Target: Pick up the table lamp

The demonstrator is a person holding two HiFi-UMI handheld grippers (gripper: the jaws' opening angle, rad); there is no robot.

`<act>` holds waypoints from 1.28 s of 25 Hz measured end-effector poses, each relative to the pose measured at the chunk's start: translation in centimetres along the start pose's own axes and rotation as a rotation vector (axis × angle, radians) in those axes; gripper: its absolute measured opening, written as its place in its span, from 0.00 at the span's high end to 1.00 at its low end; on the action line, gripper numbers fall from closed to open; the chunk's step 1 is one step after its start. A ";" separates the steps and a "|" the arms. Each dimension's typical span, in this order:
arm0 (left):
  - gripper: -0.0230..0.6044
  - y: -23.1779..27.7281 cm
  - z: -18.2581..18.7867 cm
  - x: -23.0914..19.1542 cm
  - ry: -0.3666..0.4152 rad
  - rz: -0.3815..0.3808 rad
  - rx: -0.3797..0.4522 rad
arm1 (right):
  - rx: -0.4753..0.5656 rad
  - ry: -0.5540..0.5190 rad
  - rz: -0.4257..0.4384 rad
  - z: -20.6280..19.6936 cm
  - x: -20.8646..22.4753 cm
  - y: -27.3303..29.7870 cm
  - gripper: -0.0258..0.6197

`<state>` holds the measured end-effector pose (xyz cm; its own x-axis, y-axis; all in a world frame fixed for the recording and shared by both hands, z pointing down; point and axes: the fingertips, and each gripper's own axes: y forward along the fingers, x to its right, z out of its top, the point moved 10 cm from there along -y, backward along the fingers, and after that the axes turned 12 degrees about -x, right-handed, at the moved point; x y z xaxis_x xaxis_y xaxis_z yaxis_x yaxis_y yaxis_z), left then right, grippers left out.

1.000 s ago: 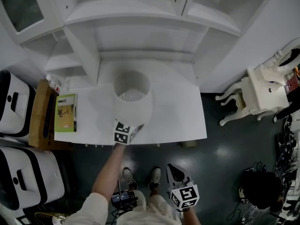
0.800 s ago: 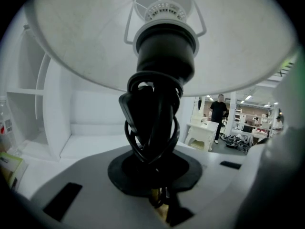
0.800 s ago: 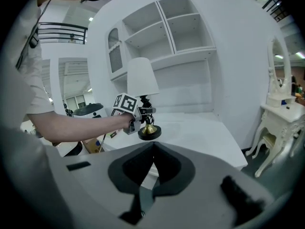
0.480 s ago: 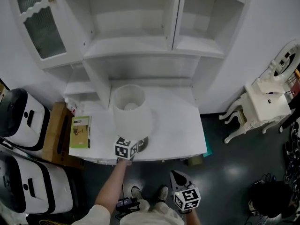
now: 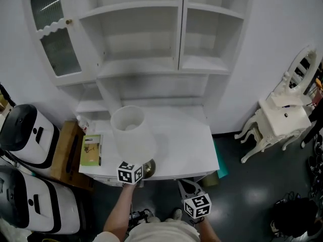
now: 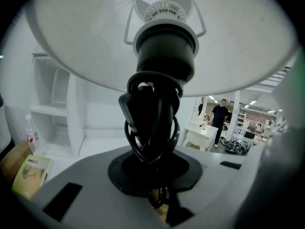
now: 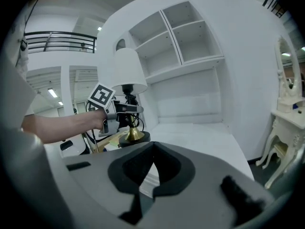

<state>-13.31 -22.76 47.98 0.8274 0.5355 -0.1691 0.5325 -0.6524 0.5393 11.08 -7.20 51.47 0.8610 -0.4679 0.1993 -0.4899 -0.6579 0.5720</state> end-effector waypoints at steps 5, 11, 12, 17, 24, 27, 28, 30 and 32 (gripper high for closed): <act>0.87 -2.4 -1.4 1.6 -0.034 0.036 0.011 | 0.021 -0.044 0.046 1.4 0.3 0.3 0.94; 0.87 -4.7 -4.5 4.7 -0.063 0.081 0.019 | 0.037 -0.115 0.123 1.9 0.2 -0.6 0.94; 0.87 -5.1 -5.1 5.3 -0.073 0.086 0.023 | 0.035 -0.119 0.135 1.7 0.2 -0.8 0.94; 0.87 -7.2 -7.6 8.0 -0.121 0.085 0.048 | 0.024 -0.144 0.171 0.9 0.6 -1.6 0.94; 0.87 -11.3 -9.3 10.8 -0.092 0.029 0.065 | 0.048 -0.154 0.155 0.2 -2.2 -3.9 0.94; 0.87 -13.2 -10.0 11.3 -0.075 0.002 0.061 | 0.039 -0.156 0.138 -0.5 -4.0 -4.7 0.94; 0.87 -14.0 -10.2 11.3 -0.072 -0.006 0.060 | 0.037 -0.157 0.133 -0.6 -4.8 -4.9 0.94; 0.87 -15.5 -10.7 11.2 -0.069 -0.020 0.060 | 0.037 -0.155 0.125 -0.9 -6.5 -5.3 0.94; 0.87 -17.1 -11.4 11.0 -0.064 -0.036 0.058 | 0.041 -0.149 0.118 -1.3 -8.4 -5.7 0.94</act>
<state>-15.38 0.37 46.29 0.8166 0.5248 -0.2405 0.5696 -0.6646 0.4837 6.81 1.21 47.59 0.7690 -0.6234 0.1414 -0.5941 -0.6154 0.5180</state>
